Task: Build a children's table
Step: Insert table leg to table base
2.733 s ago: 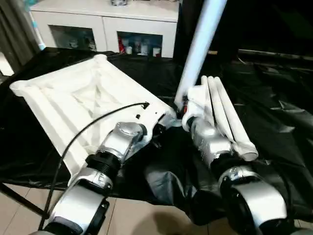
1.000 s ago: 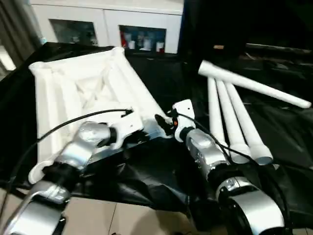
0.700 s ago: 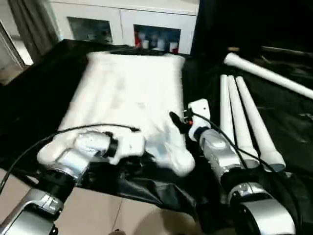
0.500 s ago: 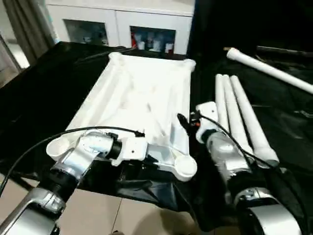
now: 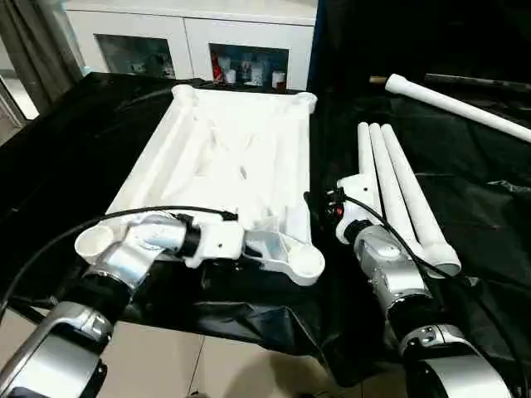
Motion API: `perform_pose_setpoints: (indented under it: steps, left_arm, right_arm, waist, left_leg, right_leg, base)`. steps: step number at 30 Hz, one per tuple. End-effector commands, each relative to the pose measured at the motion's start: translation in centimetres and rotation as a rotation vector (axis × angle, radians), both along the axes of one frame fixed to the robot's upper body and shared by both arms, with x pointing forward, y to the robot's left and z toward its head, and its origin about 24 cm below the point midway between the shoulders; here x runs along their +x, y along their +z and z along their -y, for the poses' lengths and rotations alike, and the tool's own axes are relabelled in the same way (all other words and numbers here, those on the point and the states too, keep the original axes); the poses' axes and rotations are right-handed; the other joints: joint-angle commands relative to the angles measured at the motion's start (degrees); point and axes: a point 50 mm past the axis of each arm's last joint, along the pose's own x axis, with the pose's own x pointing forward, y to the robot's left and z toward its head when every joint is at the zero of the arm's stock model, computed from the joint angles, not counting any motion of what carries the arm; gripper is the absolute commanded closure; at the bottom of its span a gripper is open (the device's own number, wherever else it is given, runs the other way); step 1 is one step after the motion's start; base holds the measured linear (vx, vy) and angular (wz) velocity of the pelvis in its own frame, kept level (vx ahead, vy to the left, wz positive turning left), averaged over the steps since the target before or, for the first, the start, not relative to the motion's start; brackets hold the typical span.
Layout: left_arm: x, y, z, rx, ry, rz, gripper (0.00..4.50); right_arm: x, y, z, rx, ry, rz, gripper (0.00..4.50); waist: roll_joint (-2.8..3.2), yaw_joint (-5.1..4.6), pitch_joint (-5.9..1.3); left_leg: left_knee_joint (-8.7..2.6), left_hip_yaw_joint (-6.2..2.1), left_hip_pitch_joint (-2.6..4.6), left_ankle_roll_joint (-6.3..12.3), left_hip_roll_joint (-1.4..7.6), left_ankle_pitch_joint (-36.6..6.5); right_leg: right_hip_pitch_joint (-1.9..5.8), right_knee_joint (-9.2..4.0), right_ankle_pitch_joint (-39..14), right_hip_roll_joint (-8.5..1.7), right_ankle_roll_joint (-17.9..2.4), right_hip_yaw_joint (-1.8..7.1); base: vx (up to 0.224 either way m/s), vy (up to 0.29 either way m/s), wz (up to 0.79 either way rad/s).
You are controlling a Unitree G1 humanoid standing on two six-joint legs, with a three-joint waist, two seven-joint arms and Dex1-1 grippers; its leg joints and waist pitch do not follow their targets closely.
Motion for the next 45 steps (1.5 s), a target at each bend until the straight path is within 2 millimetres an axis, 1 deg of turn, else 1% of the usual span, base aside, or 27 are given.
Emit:
perform_pose_setpoints:
  steps: [1,3,5,8,9,10,11,12,13,14,16,17,19,20,21,22,23,25,28,30,31,33,34,36,37,41,45]
  left_arm:
    - [0.7,1.2,-1.2,-0.010,0.040,0.048,3.47]
    - [0.7,1.3,-1.7,-0.007,0.051,0.053,3.41]
    - [0.8,1.8,-2.1,-0.034,0.063,0.065,3.07]
    - [0.7,2.4,-2.2,-0.079,0.069,0.065,3.00]
    - [0.5,3.4,-2.0,-0.158,0.082,0.051,2.90]
    - [0.4,3.8,-1.9,-0.196,0.087,0.042,2.77]
    - [0.3,4.3,-1.8,-0.238,0.099,0.029,2.66]
    - [0.3,4.6,-1.7,-0.271,0.113,0.023,2.60]
    - [0.4,5.0,-1.7,-0.309,0.147,0.021,2.54]
    - [0.5,5.2,-1.7,-0.331,0.170,0.020,2.46]
    - [1.2,5.7,-1.9,-0.396,0.301,0.047,2.35]
    - [1.5,5.8,-2.1,-0.431,0.380,0.059,2.26]
    - [1.9,5.7,-2.3,-0.488,0.484,0.064,2.10]
    - [1.9,5.5,-2.2,-0.547,0.573,0.052,2.03]
    - [1.9,5.4,-2.2,-0.577,0.618,0.043,1.97]
    - [1.6,5.0,-1.9,-0.621,0.665,0.015,1.97]
    - [1.2,4.6,-1.4,-0.640,0.689,-0.002,1.91]
    - [0.7,4.1,-0.8,-0.635,0.702,-0.009,1.64]
    - [0.2,3.7,-0.4,-0.643,0.724,-0.021,1.57]
    - [0.2,3.4,-0.1,-0.660,0.786,-0.026,1.57]
    - [0.2,3.1,-0.1,-0.668,0.862,-0.016,1.57]
    - [0.1,3.0,-0.1,-0.669,0.890,-0.010,1.57]
    - [-0.3,2.7,0.0,-0.670,0.935,-0.015,1.57]
    - [-0.5,2.6,0.1,-0.668,0.939,-0.017,1.57]
    - [-1.2,2.4,0.7,-0.645,0.889,-0.027,1.57]
    - [-2.2,2.5,1.4,-0.605,0.819,-0.032,1.57]
    - [-3.0,2.8,1.8,-0.609,0.760,-0.060,1.57]
  right_arm:
    - [-0.1,0.2,-0.2,0.011,0.002,0.001,1.32]
    - [-0.1,0.3,-0.1,0.015,-0.004,0.005,1.32]
    - [0.0,0.6,0.2,0.011,-0.022,0.006,1.32]
    - [0.1,0.8,0.5,0.000,-0.042,-0.008,1.32]
    - [0.3,1.4,0.9,0.006,-0.066,-0.028,1.32]
    - [0.4,1.7,1.0,0.017,-0.075,-0.036,1.32]
    - [0.5,2.1,1.2,0.025,-0.088,-0.039,1.32]
    - [0.6,2.5,1.4,0.030,-0.100,-0.042,1.32]
    - [0.6,2.8,1.7,0.039,-0.115,-0.044,1.32]
    - [0.5,3.1,1.8,0.044,-0.124,-0.046,1.32]
    - [0.4,3.8,2.6,0.028,-0.164,-0.036,1.04]
    - [0.2,4.2,3.0,0.032,-0.178,-0.040,0.97]
    - [-0.1,4.5,3.4,0.036,-0.196,-0.053,0.85]
    - [-0.4,4.6,3.8,0.026,-0.212,-0.078,0.73]
    - [-0.6,4.7,4.0,0.016,-0.222,-0.093,0.64]
    - [-0.9,4.9,4.3,0.003,-0.233,-0.105,0.64]
    - [-1.1,5.2,4.7,-0.004,-0.241,-0.111,0.57]
    - [-1.4,5.5,4.9,-0.007,-0.244,-0.115,0.27]
    - [-1.7,5.8,5.0,-0.016,-0.238,-0.121,0.08]
    - [-2.1,5.8,5.2,-0.030,-0.235,-0.128,0.08]
    - [-2.4,5.9,5.6,-0.037,-0.240,-0.142,0.08]
    - [-2.6,5.9,5.7,-0.035,-0.243,-0.151,0.08]
    - [-2.8,5.9,6.5,-0.042,-0.277,-0.174,0.08]
    - [-2.8,5.9,6.8,-0.045,-0.289,-0.179,0.08]
    - [-2.8,5.9,7.7,-0.033,-0.320,-0.211,0.08]
    - [-2.9,6.2,9.2,-0.011,-0.364,-0.298,0.08]
    - [-3.6,6.4,10.2,0.080,-0.334,-0.425,0.08]
  waist:
    - [0.77,0.26,-4.40]
    - [0.79,0.34,-4.39]
    - [0.90,0.48,-4.36]
    - [0.91,0.71,-4.40]
    - [0.85,0.73,-4.37]
    - [0.77,0.90,-4.41]
    - [0.69,0.93,-4.34]
    - [0.82,1.03,-4.34]
    - [0.26,0.89,-4.23]
    - [0.50,1.04,-4.20]
    - [0.59,0.88,-4.14]
    - [0.48,0.74,-4.15]
    - [0.27,0.61,-4.14]
    - [0.35,0.67,-4.20]
    - [0.29,0.54,-4.23]
    - [0.24,0.61,-4.29]
    - [0.15,0.54,-4.36]
    - [-0.02,0.40,-4.41]
    - [-0.04,0.33,-4.27]
    - [0.04,0.39,-4.14]
    - [0.13,0.39,-4.13]
    - [-0.06,0.41,-4.17]
    - [-0.05,0.39,-4.22]
    - [-0.11,0.33,-4.24]
    - [-0.40,0.30,-4.21]
    - [-0.32,0.51,-4.22]
    - [-0.32,0.42,-4.18]
  left_leg:
    - [-3.64,-0.57,-0.55,1.26,1.36,-6.46]
    - [-3.64,-0.53,-0.45,1.07,1.36,-6.81]
    - [-3.71,-0.56,-0.40,0.61,1.43,-7.07]
    - [-3.68,-0.50,-0.38,0.06,1.48,-6.71]
    - [-3.70,-0.48,-0.41,0.11,1.48,-6.79]
    - [-3.71,-0.56,-0.51,-0.08,1.66,-6.15]
    - [-3.73,-0.40,-0.39,0.00,1.67,-6.16]
    - [-3.67,-0.43,-0.42,0.06,1.65,-6.18]
    - [-3.69,-0.30,-0.45,0.06,1.54,-6.61]
    - [-3.67,-0.34,-0.42,0.16,1.46,-6.71]
    - [-3.65,-0.38,-0.41,-0.11,1.31,-6.81]
    - [-3.60,-0.45,-0.39,-0.31,1.23,-6.66]
    - [-3.61,-0.49,-0.63,-0.07,0.89,-6.37]
    - [-3.60,-0.59,-0.58,-0.01,0.93,-5.85]
    - [-3.53,-0.60,-0.75,-0.09,1.01,-5.30]
    - [-3.47,-0.65,-0.69,0.27,0.97,-4.50]
    - [-3.38,-0.62,-0.83,0.55,0.97,-3.70]
    - [-3.31,-0.49,-0.88,1.27,0.81,-3.27]
    - [-3.29,-0.44,-0.81,1.82,0.71,-4.08]
    - [-3.32,-0.48,-0.70,1.73,0.82,-4.50]
    - [-3.29,-0.47,-0.65,1.52,0.84,-4.70]
    - [-3.25,-0.53,-0.73,1.72,0.73,-4.64]
    - [-3.23,-0.55,-0.75,1.73,0.68,-4.42]
    - [-3.15,-0.57,-0.83,1.70,0.69,-4.18]
    - [-3.17,-0.53,-0.85,1.91,0.57,-4.09]
    - [-3.13,-0.56,-0.71,2.19,0.57,-3.48]
    - [-3.02,-0.53,-0.76,2.31,0.54,-3.52]
  right_leg:
    - [4.18,-3.21,-6.13,-4.23,-11.21,3.67]
    - [4.11,-3.20,-6.31,-4.18,-11.12,3.68]
    - [4.12,-3.16,-6.55,-4.19,-10.91,3.67]
    - [4.16,-2.91,-5.32,-4.22,-11.57,3.69]
    - [4.14,-2.96,-5.40,-4.19,-11.54,3.68]
    - [4.40,-2.54,-4.49,-4.35,-12.03,3.73]
    - [4.22,-2.59,-4.56,-4.22,-12.19,3.71]
    - [4.13,-2.60,-4.78,-4.25,-12.15,3.69]
    - [4.18,-2.78,-5.76,-4.06,-11.71,3.71]
    - [4.08,-3.02,-7.22,-4.19,-11.19,3.69]
    - [4.08,-3.25,-8.80,-4.08,-10.12,3.70]
    - [4.20,-3.26,-8.47,-3.91,-9.45,3.72]
    - [4.35,-3.60,-9.98,-3.83,-8.30,3.66]
    - [4.32,-3.66,-10.12,-3.91,-7.87,3.67]
    - [4.54,-3.42,-9.17,-3.83,-7.94,3.68]
    - [4.39,-3.45,-8.22,-3.79,-8.06,3.62]
    - [4.56,-3.30,-6.82,-3.69,-8.46,3.59]
    - [4.47,-3.37,-6.56,-3.50,-8.39,3.60]
    - [4.28,-3.89,-9.47,-3.48,-7.29,3.57]
    - [4.15,-4.09,-10.53,-3.44,-6.80,3.56]
    - [4.17,-4.12,-11.08,-3.32,-6.37,3.53]
    - [4.22,-4.24,-11.31,-3.32,-5.84,3.47]
    - [4.21,-4.25,-11.62,-3.25,-5.40,3.42]
    - [4.24,-4.25,-11.60,-3.25,-5.22,3.43]
    - [4.19,-4.34,-12.11,-3.17,-4.93,3.39]
    - [4.05,-4.12,-11.47,-3.06,-5.24,3.44]
    - [4.17,-3.98,-11.09,-3.05,-5.70,3.46]
  base:
    - [0.000,0.000,0.00]
    - [0.000,0.000,0.00]
    - [0.000,0.000,0.00]
    - [0.000,0.000,0.00]
    - [0.000,0.000,0.00]
    - [0.000,0.000,0.00]
    - [0.000,0.000,0.00]
    - [0.000,0.000,0.00]
    - [0.000,0.000,0.00]
    - [0.000,0.000,0.00]
    - [0.000,0.000,0.00]
    - [0.000,0.000,0.00]
    - [0.000,0.000,0.00]
    - [0.000,0.000,0.00]
    - [0.000,0.000,0.00]
    - [0.000,0.000,0.00]
    - [0.000,0.000,0.00]
    - [0.000,0.000,0.00]
    - [0.000,0.000,0.00]
    - [0.000,0.000,0.00]
    - [0.000,0.000,0.00]
    - [0.000,0.000,0.00]
    - [0.000,0.000,0.00]
    - [0.000,0.000,0.00]
    - [0.000,0.000,0.00]
    - [0.000,0.000,0.00]
    - [0.000,0.000,0.00]
